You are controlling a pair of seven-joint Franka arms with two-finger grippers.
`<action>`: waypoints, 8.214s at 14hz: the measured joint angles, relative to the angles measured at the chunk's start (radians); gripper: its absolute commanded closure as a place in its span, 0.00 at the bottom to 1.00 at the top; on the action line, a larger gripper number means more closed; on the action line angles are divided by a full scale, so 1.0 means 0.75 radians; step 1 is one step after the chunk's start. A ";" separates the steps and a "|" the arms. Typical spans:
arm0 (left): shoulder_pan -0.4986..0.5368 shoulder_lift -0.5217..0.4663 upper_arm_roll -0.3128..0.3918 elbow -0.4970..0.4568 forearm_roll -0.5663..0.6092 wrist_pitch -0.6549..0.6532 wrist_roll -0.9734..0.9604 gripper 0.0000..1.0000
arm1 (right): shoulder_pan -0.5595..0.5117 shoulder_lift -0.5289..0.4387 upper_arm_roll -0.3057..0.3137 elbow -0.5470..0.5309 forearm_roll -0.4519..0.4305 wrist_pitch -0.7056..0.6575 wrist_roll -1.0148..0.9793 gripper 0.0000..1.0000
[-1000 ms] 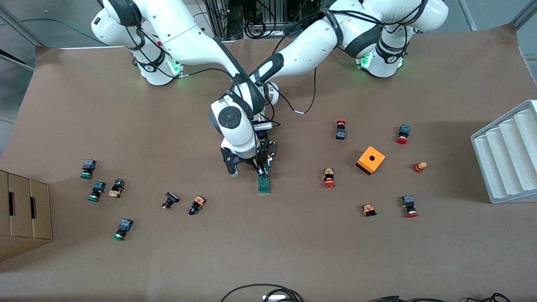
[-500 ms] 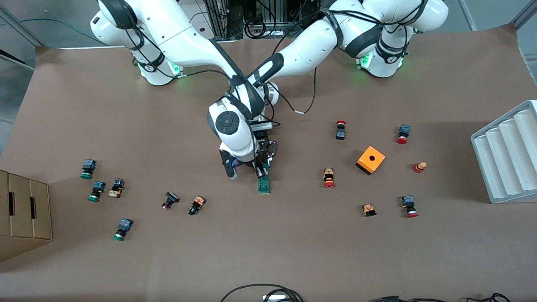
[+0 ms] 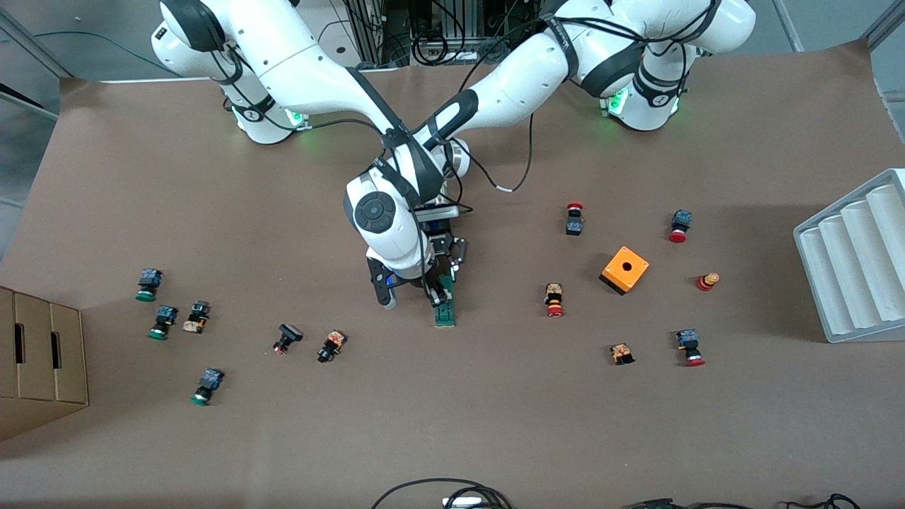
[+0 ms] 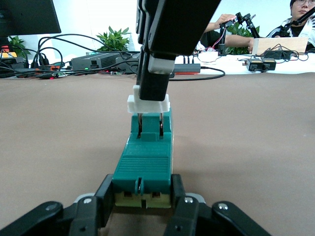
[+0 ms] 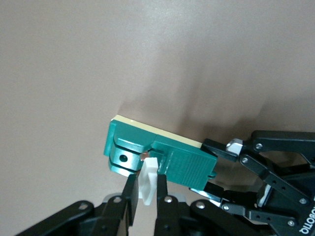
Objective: Close load switch with both arms
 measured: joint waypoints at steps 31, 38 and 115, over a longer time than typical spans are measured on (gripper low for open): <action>0.000 0.000 0.000 0.000 0.000 0.000 0.007 0.49 | -0.121 0.219 0.050 0.279 0.001 0.009 0.000 0.83; 0.000 0.000 0.000 0.000 0.000 0.000 0.007 0.49 | -0.123 0.249 0.050 0.307 0.001 0.009 0.000 0.83; 0.337 -0.801 0.052 0.135 -1.170 0.480 1.595 0.00 | -0.822 -0.934 -0.221 0.015 -0.456 -1.132 -2.496 0.00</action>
